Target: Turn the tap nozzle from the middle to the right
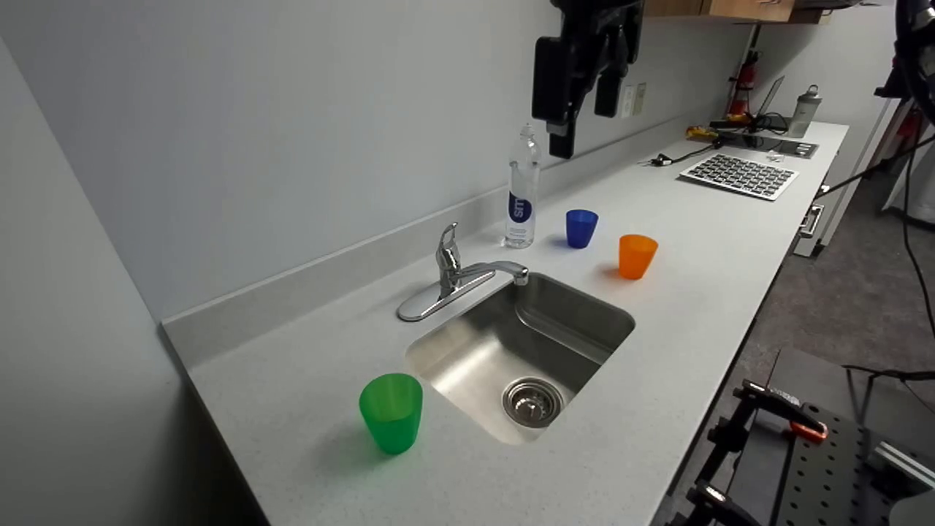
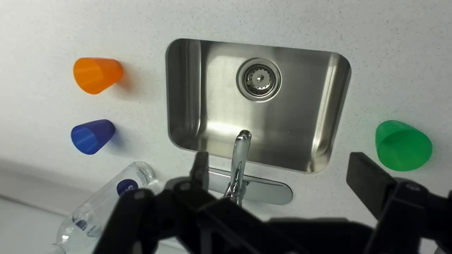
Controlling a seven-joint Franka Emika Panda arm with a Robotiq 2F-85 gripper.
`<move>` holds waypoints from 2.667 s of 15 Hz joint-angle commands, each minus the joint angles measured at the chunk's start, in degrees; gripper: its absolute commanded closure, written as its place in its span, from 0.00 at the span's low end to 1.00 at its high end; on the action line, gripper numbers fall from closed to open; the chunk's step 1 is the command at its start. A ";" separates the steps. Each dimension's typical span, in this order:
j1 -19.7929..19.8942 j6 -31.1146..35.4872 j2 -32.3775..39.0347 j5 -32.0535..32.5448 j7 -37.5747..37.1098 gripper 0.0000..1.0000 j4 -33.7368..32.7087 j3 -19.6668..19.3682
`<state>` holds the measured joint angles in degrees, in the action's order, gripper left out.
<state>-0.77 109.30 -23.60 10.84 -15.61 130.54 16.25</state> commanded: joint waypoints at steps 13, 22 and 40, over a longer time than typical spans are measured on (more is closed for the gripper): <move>-0.81 1.54 6.86 2.39 -4.46 0.00 -1.18 -2.15; -1.62 2.19 9.05 2.32 -4.78 0.00 -0.42 -3.66; -1.67 7.08 21.13 3.75 -6.02 0.00 -6.23 -4.74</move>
<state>-1.02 114.84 -7.04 12.88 -20.17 128.21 13.05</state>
